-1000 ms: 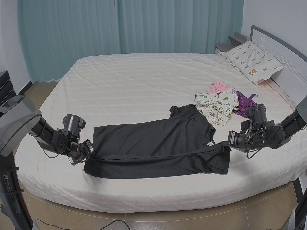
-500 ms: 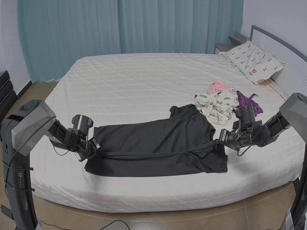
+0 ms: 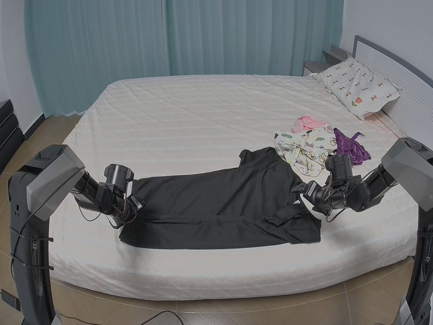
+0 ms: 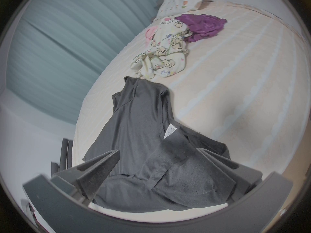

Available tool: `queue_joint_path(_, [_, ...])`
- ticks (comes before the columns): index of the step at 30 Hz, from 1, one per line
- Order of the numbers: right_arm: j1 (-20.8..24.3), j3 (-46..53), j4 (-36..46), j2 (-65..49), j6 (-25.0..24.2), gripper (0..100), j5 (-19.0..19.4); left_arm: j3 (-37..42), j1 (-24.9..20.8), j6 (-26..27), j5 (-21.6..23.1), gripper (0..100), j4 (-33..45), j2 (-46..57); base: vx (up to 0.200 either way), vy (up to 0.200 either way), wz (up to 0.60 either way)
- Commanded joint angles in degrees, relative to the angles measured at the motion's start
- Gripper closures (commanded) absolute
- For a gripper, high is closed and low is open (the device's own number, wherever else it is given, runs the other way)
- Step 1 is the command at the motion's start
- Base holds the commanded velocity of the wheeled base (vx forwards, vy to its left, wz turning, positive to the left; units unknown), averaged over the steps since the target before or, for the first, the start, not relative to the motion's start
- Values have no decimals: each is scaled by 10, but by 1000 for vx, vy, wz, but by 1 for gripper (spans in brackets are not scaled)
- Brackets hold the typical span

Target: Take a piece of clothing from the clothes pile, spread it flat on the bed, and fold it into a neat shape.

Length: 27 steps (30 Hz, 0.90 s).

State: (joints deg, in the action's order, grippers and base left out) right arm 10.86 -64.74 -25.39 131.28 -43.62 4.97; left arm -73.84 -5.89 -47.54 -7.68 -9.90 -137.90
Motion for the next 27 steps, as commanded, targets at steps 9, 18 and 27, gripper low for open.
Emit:
queue_joint_path(9, [40, -19, 3, 51, -81, 0, -54, 109, 38, -73, 79, 0, -2, 99, 0, 0, 0])
queue_joint_path(18, [55, -55, 15, 86, -93, 0, -62, 176, 38, -98, 109, 0, -77, 104, 0, 0, 0])
queue_joint_path(27, [56, -79, 10, 107, -114, 100, -80, 183, 38, -98, 110, 0, -85, 102, 0, 0, 0])
